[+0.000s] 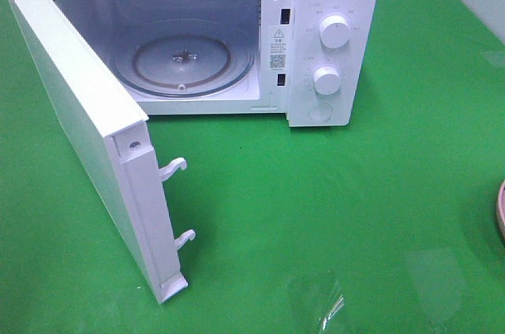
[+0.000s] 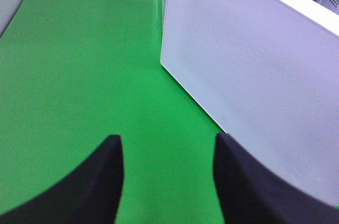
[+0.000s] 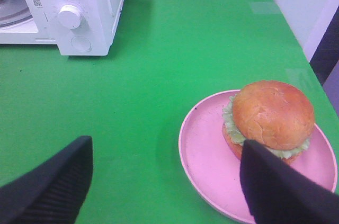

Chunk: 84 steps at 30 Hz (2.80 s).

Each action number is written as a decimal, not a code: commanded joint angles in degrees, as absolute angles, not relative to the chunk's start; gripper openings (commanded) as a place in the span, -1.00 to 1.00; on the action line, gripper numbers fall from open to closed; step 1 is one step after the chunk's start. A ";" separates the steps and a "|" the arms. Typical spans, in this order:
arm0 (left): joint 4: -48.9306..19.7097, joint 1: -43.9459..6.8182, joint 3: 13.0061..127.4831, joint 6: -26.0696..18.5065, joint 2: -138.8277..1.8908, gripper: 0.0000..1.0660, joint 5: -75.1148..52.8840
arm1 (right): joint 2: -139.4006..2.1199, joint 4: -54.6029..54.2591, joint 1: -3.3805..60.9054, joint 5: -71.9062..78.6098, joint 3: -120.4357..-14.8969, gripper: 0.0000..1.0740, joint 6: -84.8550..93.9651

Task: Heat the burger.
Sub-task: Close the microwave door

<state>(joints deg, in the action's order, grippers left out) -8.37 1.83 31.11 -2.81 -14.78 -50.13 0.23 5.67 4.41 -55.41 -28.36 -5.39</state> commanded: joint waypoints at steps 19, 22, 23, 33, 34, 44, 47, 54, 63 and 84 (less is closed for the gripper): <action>-12.55 2.01 16.33 -9.85 -32.60 -1.00 -2.69 | 1.78 5.44 4.07 -55.06 -28.13 0.36 -4.87; -12.66 1.95 12.09 -9.85 -35.81 -1.00 6.93 | 1.78 5.44 4.07 -55.06 -28.13 0.36 -4.87; -12.55 1.66 10.89 -9.85 -37.30 -1.00 9.80 | 1.78 5.44 4.07 -55.06 -28.13 0.36 -4.87; -6.25 -7.51 9.45 -9.80 -45.55 -1.00 19.48 | 1.78 5.44 4.07 -55.06 -28.13 0.36 -4.87; -6.25 -9.00 9.45 -9.57 -48.01 -1.00 20.74 | 1.78 5.44 4.07 -55.06 -28.13 0.36 -4.87; 2.01 -10.26 9.45 2.41 -58.96 -1.00 31.97 | 1.78 5.44 4.07 -55.06 -28.13 0.36 -4.87; 8.31 -10.26 10.54 7.28 -63.31 -1.00 34.89 | 1.78 5.44 4.07 -55.06 -28.13 0.36 -4.87; 11.46 -10.26 13.41 9.28 -70.70 -1.00 38.96 | 1.78 5.44 4.07 -55.06 -28.13 0.36 -4.87; 12.20 -10.37 14.21 9.85 -77.81 -1.00 46.29 | 1.78 5.44 4.07 -55.06 -28.13 0.36 -4.87; -6.65 -30.08 28.30 -1.32 -95.23 -1.00 47.67 | 1.78 5.44 4.07 -55.06 -28.13 0.36 -4.87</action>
